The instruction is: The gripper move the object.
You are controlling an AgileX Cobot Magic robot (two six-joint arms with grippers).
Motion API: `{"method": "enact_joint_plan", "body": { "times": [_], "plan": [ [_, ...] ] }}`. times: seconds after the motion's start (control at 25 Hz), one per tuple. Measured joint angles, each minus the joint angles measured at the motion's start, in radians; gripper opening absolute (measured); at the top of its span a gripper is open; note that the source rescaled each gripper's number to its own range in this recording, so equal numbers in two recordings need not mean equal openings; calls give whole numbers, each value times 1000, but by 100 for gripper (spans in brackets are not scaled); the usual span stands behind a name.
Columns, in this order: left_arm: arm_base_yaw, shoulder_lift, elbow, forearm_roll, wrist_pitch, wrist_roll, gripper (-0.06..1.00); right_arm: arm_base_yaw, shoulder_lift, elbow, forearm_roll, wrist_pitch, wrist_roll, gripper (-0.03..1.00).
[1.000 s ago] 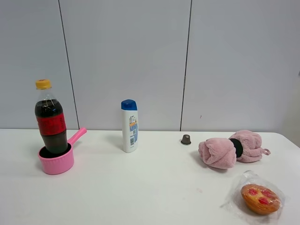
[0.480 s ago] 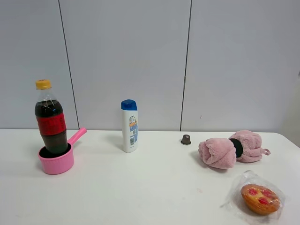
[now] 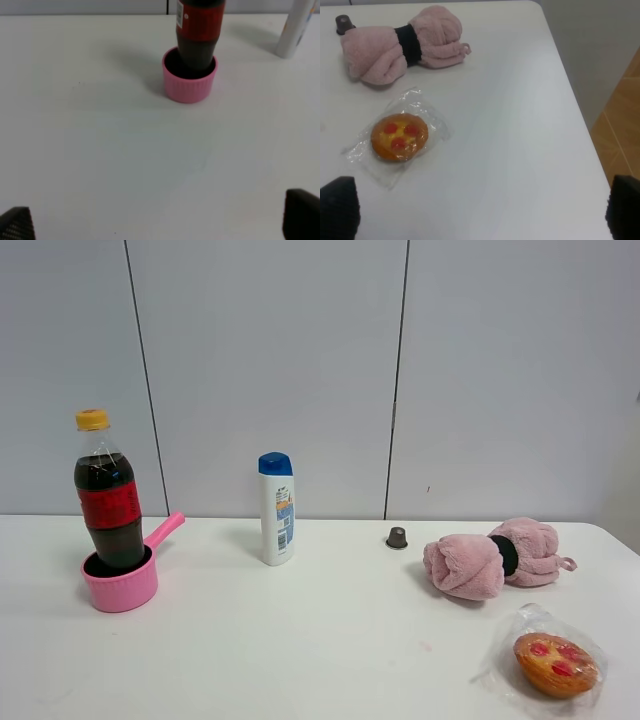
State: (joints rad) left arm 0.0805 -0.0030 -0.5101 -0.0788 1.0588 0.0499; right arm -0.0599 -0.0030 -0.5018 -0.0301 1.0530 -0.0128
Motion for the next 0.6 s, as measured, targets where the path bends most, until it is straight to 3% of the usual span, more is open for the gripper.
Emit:
{"method": "enact_joint_plan", "body": {
  "times": [0.6],
  "plan": [
    [0, 0, 0, 0, 0, 3, 100, 0, 0, 0, 0, 0, 0, 100]
  ]
}}
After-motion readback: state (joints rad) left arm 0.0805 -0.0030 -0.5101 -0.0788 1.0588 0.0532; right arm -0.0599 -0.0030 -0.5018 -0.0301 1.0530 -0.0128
